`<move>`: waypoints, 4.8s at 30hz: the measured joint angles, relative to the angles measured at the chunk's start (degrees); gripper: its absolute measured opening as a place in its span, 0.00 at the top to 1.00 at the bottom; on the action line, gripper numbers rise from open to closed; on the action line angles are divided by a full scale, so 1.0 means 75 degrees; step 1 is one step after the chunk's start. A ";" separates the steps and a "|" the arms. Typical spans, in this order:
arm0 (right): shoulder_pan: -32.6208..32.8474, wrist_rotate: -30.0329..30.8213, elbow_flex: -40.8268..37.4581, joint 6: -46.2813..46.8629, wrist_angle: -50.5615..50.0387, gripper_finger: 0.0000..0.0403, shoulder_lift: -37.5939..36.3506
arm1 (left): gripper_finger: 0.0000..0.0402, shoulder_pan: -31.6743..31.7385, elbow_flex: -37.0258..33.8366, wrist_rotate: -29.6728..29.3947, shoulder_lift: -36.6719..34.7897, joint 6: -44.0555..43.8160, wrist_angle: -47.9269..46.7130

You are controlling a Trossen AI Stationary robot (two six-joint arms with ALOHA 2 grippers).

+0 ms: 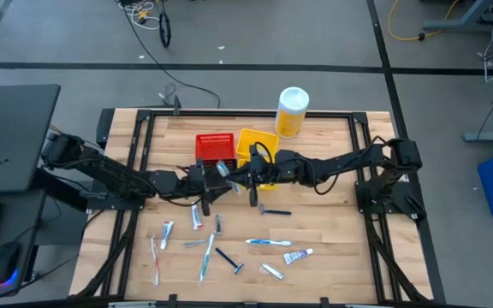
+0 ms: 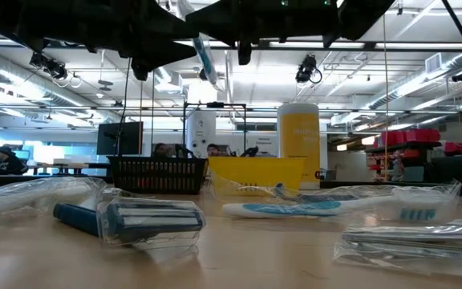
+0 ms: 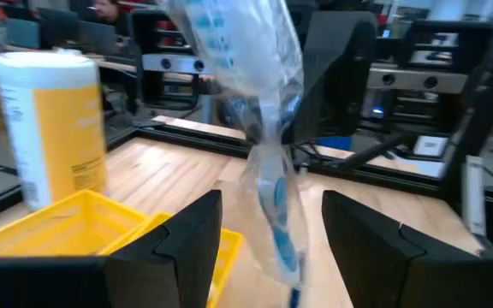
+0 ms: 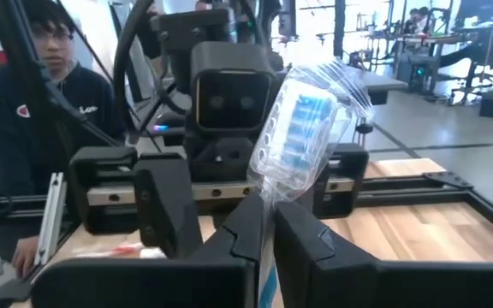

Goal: Pick & Place Travel size toiletries
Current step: Put the blue toothbrush into the red bin, then put the white toothpaste into the bottom yellow bin

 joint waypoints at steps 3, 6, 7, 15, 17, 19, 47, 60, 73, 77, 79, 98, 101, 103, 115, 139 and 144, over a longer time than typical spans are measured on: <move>-0.0041 -0.0001 0.0000 0.0032 0.0030 0.94 0.0000 | 0.52 0.0038 0.0000 -0.0270 0.0000 0.0044 0.0070; -0.0087 -0.0014 0.0000 0.0052 -0.0063 0.94 -0.0001 | 0.59 0.0180 0.0000 -0.0152 0.0000 0.0134 0.0115; -0.0098 -0.0012 0.0000 0.0052 -0.0084 0.94 -0.0003 | 0.61 0.0248 0.0000 -0.0053 0.0000 0.0127 0.0119; -0.0124 -0.0018 0.0000 0.0052 -0.0104 0.94 -0.0003 | 0.74 0.0739 0.0000 0.1127 0.0000 -0.0081 0.0186; -0.0147 -0.0027 0.0000 0.0052 -0.0104 0.94 -0.0006 | 0.77 0.0759 0.0000 0.1293 0.0000 -0.0005 0.0328; -0.0167 -0.0030 0.0000 0.0054 -0.0104 0.94 -0.0009 | 0.81 0.0761 0.0000 0.1393 0.0000 0.0120 0.0502; -0.0374 0.1736 0.0006 0.0414 -0.4512 0.55 -0.0708 | 0.93 0.1612 0.0443 -0.0520 -0.0618 0.0153 -0.2625; -0.0374 0.1536 0.0006 0.0545 -0.4909 0.54 -0.0708 | 0.93 0.4281 0.2401 0.0573 -0.0153 0.1620 -0.7786; -0.0374 0.1520 0.0006 0.0510 -0.4933 0.59 -0.0708 | 0.93 0.4602 0.2401 0.0796 0.1316 0.2706 -0.7699; -0.0374 0.1500 0.0006 0.0510 -0.4933 0.59 -0.0708 | 0.92 0.4620 0.2402 0.0835 0.1663 0.2747 -0.7462; -0.0374 0.1500 0.0006 0.0510 -0.4933 0.59 -0.0705 | 0.91 0.4622 0.2404 0.0829 0.1868 0.2982 -0.7353; -0.0374 0.1200 0.0006 0.0509 -0.4905 0.52 -0.0702 | 0.61 0.4616 0.2401 0.0080 0.2500 0.3771 -0.6641; -0.0374 0.1200 0.0003 0.0507 -0.4917 0.51 -0.0702 | 0.57 0.4610 0.2634 -0.0003 0.2401 0.3613 -0.7107; -0.0374 0.1200 0.0002 0.0495 -0.4970 0.51 -0.0702 | 0.56 0.4610 0.2899 0.0311 0.2268 0.3374 -0.7605; -0.0374 0.1022 0.0000 0.0308 -0.5152 0.50 -0.0699 | 0.61 0.4351 0.3978 0.0287 0.0712 0.1538 -1.2125; -0.0374 0.0923 0.0000 0.0312 -0.5464 0.46 -0.0699 | 0.76 0.0579 0.1953 0.1856 -0.1458 -0.2552 -1.0482; -0.0371 0.0920 0.0000 0.0566 -0.5478 0.41 -0.0699 | 0.74 -0.0270 0.1957 0.1994 -0.0874 -0.3992 -1.0572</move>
